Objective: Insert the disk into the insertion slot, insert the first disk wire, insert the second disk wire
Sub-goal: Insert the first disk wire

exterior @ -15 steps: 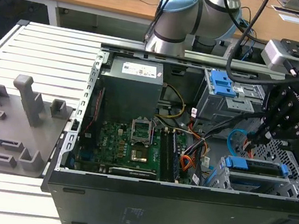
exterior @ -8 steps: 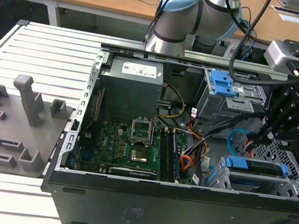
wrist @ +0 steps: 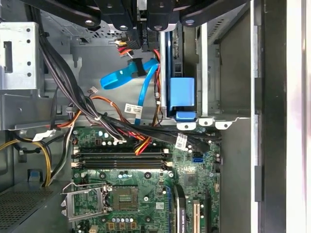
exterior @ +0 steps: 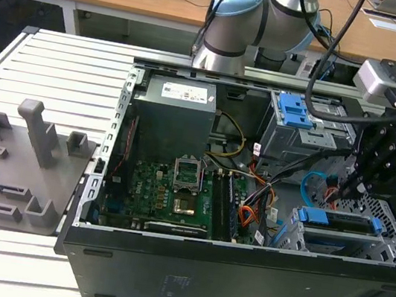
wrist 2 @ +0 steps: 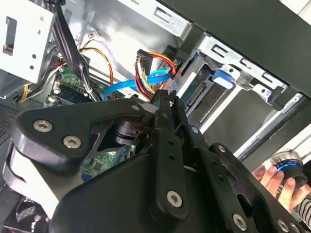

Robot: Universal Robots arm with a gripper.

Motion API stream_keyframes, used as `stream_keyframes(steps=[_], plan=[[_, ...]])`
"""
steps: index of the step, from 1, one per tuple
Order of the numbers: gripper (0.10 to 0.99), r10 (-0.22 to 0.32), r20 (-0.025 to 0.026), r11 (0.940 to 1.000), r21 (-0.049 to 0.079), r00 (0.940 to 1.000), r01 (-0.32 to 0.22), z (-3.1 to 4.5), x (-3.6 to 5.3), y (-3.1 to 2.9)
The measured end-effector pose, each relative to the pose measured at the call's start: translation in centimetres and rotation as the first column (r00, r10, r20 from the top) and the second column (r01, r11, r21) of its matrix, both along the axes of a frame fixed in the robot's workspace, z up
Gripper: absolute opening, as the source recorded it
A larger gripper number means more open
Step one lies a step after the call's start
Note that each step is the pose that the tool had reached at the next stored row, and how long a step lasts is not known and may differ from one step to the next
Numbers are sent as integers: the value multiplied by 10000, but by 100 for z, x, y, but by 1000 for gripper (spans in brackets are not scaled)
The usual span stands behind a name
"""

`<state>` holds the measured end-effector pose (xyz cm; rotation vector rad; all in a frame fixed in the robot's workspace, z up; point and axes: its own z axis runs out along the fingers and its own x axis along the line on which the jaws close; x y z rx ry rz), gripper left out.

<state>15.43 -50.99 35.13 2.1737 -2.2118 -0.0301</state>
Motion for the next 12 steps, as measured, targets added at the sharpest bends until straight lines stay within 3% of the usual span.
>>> stream_keyframes(steps=[6,12], plan=[[176,0,0,10000,1,10000,0,-1,0,-148],[176,0,-3,10000,8,10000,0,-16,23,-167]])
